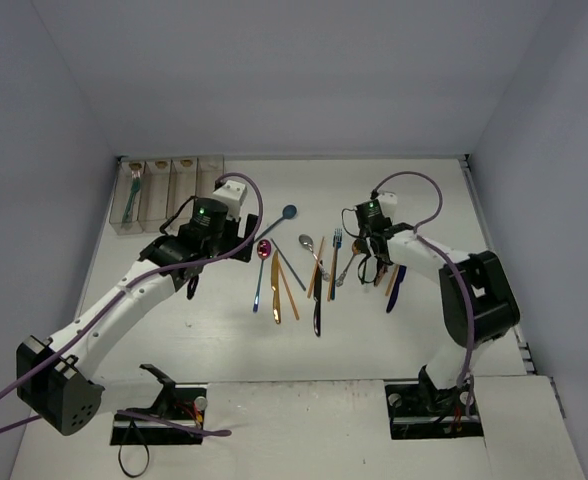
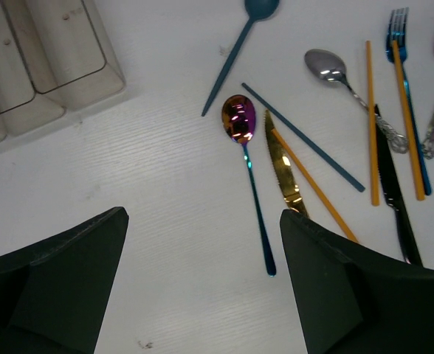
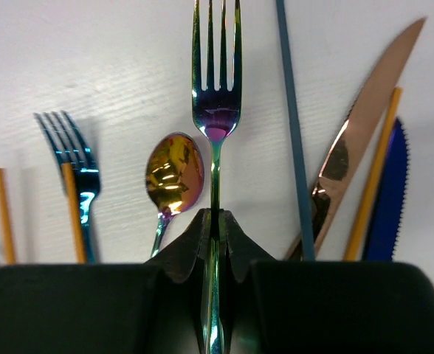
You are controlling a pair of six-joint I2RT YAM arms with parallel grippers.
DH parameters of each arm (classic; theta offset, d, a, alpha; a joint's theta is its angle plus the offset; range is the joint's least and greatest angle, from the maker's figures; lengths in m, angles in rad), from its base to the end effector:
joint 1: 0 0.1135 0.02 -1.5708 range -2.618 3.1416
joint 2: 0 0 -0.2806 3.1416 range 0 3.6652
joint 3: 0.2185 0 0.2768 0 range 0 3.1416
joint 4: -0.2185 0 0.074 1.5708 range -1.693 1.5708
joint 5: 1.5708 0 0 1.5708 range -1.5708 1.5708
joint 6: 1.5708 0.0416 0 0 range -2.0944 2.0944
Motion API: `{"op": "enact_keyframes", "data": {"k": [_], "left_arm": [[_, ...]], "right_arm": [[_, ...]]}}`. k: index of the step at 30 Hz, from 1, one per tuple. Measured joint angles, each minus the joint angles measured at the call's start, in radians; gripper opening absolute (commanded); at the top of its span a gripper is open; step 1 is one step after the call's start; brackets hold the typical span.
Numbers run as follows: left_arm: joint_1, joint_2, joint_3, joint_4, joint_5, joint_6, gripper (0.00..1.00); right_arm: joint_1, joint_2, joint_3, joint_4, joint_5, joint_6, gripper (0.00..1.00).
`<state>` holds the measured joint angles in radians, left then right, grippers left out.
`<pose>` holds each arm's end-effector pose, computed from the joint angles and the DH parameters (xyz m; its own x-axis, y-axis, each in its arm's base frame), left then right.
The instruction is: Sort the eating utensils into containers
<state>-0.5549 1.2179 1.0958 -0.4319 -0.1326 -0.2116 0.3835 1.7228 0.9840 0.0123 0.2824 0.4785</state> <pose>0.2549 -0.1516 0.3428 -0.5268 0.0816 -0.8461 0.3233 0.9398 -0.1106 0.3640 0.1344 0.1776 -0.6233 0.2254 -0.7488 0.1361 0.9742 0.1799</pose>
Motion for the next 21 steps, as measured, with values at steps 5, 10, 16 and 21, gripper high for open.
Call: {"op": "enact_keyframes", "data": {"k": [5,10,16,21], "left_arm": [[0.000,0.000,-0.001,0.042,0.108,-0.043,0.82],[-0.012,-0.003,-0.001,0.100,0.201,-0.113,0.82],[-0.036,-0.020,-0.013,0.238,0.264,-0.220,0.81],[-0.074,-0.018,-0.013,0.354,0.279,-0.298,0.81]], "right_arm": [[0.026,-0.191,0.000,-0.007,0.004,-0.039,0.00],[0.095,-0.374,0.001,0.005,-0.031,-0.087,0.00],[0.201,-0.542,-0.029,0.039,-0.108,-0.110,0.00],[0.233,-0.641,-0.071,0.092,-0.149,-0.073,0.00]]}}
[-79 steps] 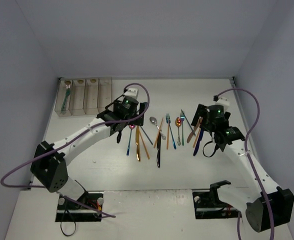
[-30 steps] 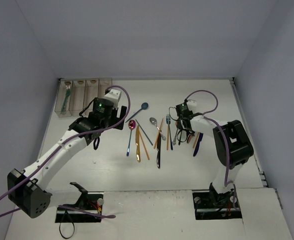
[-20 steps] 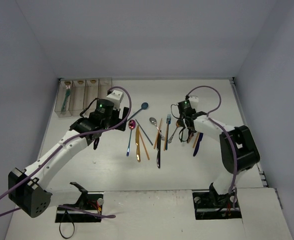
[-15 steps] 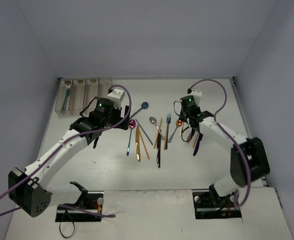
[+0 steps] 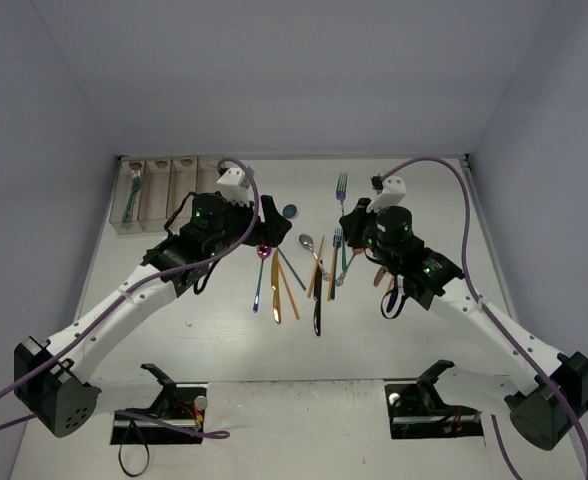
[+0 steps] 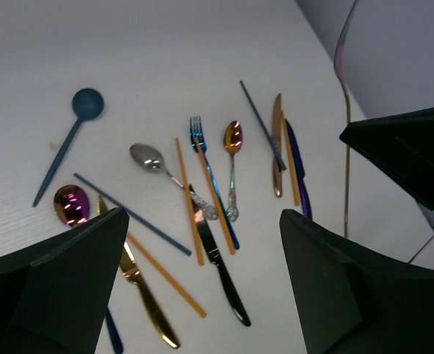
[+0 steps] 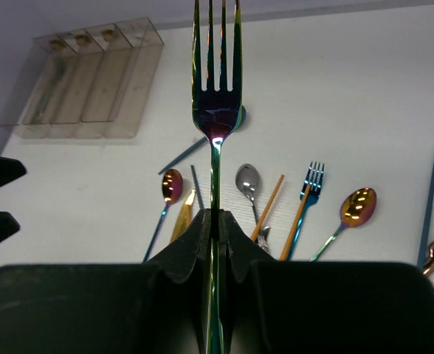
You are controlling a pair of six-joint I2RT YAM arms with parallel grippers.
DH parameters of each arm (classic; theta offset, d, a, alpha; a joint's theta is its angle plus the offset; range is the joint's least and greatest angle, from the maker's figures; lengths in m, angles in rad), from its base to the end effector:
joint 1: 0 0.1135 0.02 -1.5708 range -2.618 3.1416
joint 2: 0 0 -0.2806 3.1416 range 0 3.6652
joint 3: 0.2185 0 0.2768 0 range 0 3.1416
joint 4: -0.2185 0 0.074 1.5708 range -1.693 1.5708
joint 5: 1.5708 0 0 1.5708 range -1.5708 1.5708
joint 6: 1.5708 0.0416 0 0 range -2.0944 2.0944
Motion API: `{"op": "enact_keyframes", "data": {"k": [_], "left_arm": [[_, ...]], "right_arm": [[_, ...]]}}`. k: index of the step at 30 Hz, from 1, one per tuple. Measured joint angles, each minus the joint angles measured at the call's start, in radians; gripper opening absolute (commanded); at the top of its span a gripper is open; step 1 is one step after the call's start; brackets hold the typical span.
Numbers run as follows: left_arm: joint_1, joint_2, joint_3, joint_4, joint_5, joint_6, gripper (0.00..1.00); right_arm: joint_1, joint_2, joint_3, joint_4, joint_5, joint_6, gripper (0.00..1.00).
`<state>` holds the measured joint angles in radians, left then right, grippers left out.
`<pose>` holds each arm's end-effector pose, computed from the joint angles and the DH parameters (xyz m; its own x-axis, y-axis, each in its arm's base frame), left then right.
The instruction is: Sort the eating utensils into containers
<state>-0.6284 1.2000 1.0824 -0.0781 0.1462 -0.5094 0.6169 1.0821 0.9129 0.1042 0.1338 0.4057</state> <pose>0.2445 -0.1852 0.3805 -0.4773 -0.2495 -0.8426 0.5320 0.6811 -0.5031 0.2314 0.1573 0.3674 -0.2321 0.3149 -0.9203 -0.4061 0.8284 0.3859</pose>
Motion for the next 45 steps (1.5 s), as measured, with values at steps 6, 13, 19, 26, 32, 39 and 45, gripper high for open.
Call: {"op": "enact_keyframes", "data": {"k": [6,13,19,26,32,39,45], "left_arm": [[-0.079,0.027,0.000,0.061,0.004,-0.041,0.78],[-0.182,0.076,0.001,0.094,-0.020,-0.041,0.68],[-0.200,0.126,0.008,0.100,-0.017,-0.039,0.62],[-0.206,0.186,0.020,0.107,0.007,-0.041,0.58],[-0.224,0.224,0.052,0.107,0.020,-0.041,0.50],[-0.235,0.239,0.062,0.108,0.030,-0.039,0.26],[-0.235,0.239,0.062,0.108,0.029,-0.038,0.01]], "right_arm": [[0.000,-0.021,-0.011,0.053,-0.003,0.082,0.00],[0.012,-0.021,-0.049,0.104,-0.003,0.188,0.00],[0.020,-0.021,-0.062,0.128,-0.003,0.234,0.00],[0.020,-0.018,-0.062,0.148,-0.009,0.252,0.00],[0.027,-0.004,-0.070,0.170,-0.016,0.269,0.00],[0.033,0.005,-0.075,0.184,-0.020,0.278,0.00],[0.036,0.011,-0.081,0.190,-0.022,0.282,0.00]]}}
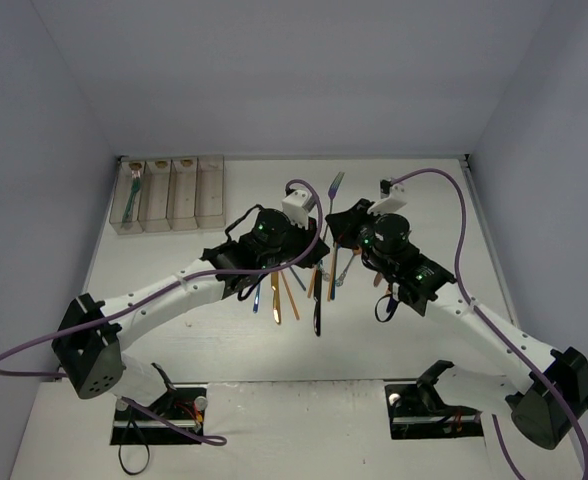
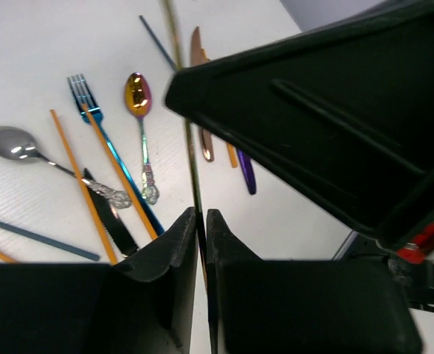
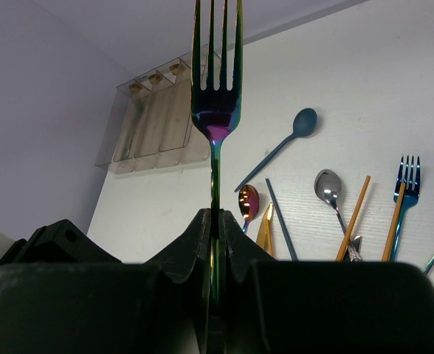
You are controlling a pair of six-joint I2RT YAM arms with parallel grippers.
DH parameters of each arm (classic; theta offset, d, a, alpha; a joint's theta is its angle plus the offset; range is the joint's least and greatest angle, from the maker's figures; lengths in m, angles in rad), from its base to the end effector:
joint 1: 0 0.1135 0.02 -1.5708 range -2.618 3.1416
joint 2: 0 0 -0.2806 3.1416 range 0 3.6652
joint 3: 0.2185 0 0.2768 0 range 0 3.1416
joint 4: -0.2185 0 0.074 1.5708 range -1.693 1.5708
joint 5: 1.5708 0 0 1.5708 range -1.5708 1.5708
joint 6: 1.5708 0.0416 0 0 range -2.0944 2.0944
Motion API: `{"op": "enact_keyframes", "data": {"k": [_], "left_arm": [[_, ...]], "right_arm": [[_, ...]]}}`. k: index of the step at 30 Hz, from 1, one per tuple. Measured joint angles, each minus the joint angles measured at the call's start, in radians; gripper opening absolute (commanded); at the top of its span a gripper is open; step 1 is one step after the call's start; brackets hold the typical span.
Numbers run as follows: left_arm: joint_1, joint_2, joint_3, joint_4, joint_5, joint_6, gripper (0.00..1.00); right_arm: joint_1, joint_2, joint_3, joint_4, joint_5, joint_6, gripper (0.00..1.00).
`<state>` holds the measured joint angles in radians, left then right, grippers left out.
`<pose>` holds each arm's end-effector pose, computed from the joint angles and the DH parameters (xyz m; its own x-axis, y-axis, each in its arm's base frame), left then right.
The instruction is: Sort the eating utensils into containers
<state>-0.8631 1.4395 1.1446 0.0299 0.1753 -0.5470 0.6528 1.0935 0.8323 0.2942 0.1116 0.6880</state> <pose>0.2352 -0.2860 0.3404 -0.5915 -0.0964 -0.8005 0.6439 0.5410 -0.5410 0.2276 0.1682 0.3547 -0.3069 0.5597 -0.7698 -0.4146 0.6494 0.6375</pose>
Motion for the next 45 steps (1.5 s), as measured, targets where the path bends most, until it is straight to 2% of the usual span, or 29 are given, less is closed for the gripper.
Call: {"op": "enact_keyframes", "data": {"k": [2,3,4,9,11,18,23,30,35,38,45], "left_arm": [[0.002,0.000,0.000,-0.010,-0.021,-0.001,0.00],[0.003,0.000,0.000,-0.013,-0.027,0.000,0.00],[0.003,0.000,0.000,-0.016,-0.033,0.001,0.00],[0.002,-0.006,0.000,-0.051,-0.080,0.027,0.00],[0.007,-0.013,0.000,-0.067,-0.098,0.038,0.00],[0.131,-0.094,-0.025,-0.150,-0.133,0.078,0.00],[0.368,-0.138,-0.024,-0.239,-0.141,0.162,0.00],[0.712,-0.119,0.013,-0.341,-0.162,0.334,0.00],[0.921,-0.007,0.130,-0.347,-0.112,0.485,0.00],[1.031,0.110,0.216,-0.344,-0.074,0.562,0.00],[1.140,0.391,0.359,-0.337,-0.003,0.680,0.00]], "right_arm": [[0.002,0.000,0.000,0.004,0.003,0.000,0.03],[0.002,0.001,0.000,0.007,0.003,0.000,0.09],[0.002,0.001,-0.001,0.008,0.002,0.000,0.16],[0.004,0.002,-0.002,0.014,0.001,-0.009,0.64],[0.004,0.002,-0.002,0.017,0.001,-0.018,0.72],[0.004,-0.004,-0.002,0.009,0.028,-0.073,0.76],[0.004,-0.040,-0.002,-0.059,0.096,-0.134,0.76],[0.003,-0.115,-0.031,-0.114,0.136,-0.203,0.76],[0.003,-0.138,-0.084,-0.144,0.135,-0.241,0.76],[0.002,-0.139,-0.103,-0.158,0.132,-0.256,0.77],[-0.008,-0.145,-0.143,-0.180,0.096,-0.277,0.77]]}}
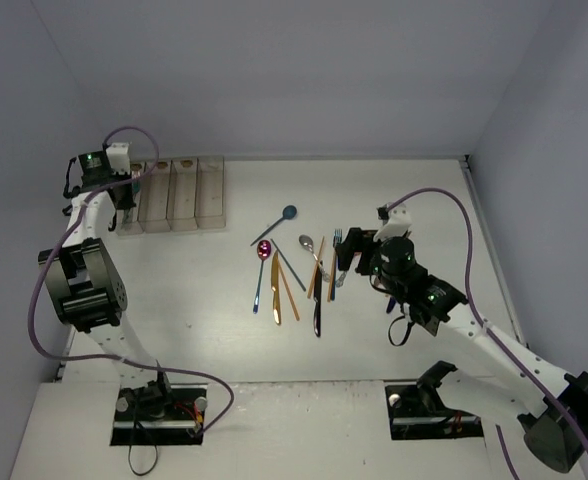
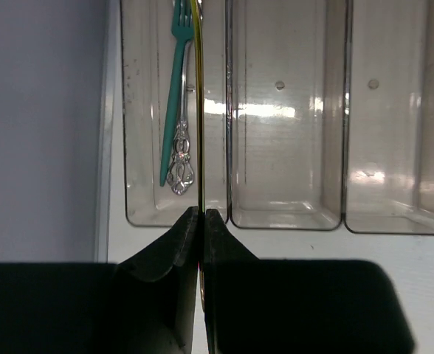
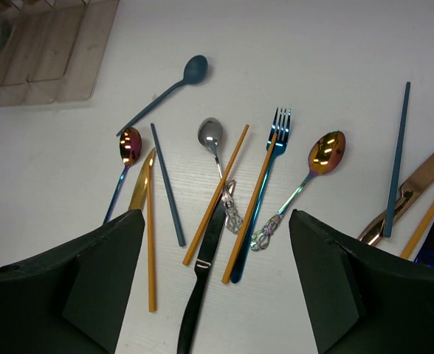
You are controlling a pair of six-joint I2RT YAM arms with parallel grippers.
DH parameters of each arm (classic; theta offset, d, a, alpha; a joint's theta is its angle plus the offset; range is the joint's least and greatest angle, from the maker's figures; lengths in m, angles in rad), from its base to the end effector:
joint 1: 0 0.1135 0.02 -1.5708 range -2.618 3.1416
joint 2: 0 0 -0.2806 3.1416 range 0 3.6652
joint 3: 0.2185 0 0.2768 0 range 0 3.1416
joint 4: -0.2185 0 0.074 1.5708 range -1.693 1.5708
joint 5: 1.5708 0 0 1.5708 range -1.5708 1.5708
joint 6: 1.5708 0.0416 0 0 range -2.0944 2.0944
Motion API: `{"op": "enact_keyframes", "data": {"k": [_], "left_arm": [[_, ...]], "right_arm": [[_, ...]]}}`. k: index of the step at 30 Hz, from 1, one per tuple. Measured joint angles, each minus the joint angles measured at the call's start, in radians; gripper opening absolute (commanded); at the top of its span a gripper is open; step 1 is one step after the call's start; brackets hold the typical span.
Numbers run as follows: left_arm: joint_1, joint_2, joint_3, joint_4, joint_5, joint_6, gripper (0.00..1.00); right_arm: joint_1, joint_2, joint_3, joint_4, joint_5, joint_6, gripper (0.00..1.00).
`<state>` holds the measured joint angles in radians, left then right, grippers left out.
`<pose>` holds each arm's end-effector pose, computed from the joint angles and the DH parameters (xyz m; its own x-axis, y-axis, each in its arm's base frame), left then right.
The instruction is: Sort the eating utensils into containers
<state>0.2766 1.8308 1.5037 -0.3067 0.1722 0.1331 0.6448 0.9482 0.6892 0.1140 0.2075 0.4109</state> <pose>0.4444 0.1187 0.2866 -0.5827 -0.0295 -0.8121 -0.0594 0.9982 0.0064 0.2021 0.1413 0.3137 -0.2757 0.2817 -0.9190 -0.3437 0.8640 0.3680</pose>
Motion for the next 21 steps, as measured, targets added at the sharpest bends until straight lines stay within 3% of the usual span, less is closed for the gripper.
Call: {"op": "enact_keyframes", "data": {"k": [8,21], "left_arm": [[0.025,0.209,0.148,-0.013,0.037,0.090,0.00],[0.070,0.329,0.222,-0.007,0.073,0.102,0.00]], "right_arm": [[-0.055,0.000,-0.008,-0.018,-0.069,-0.018,0.77],[-0.154,0.038,-0.008,-0.021,-0.173,-0.018,0.77]]}}
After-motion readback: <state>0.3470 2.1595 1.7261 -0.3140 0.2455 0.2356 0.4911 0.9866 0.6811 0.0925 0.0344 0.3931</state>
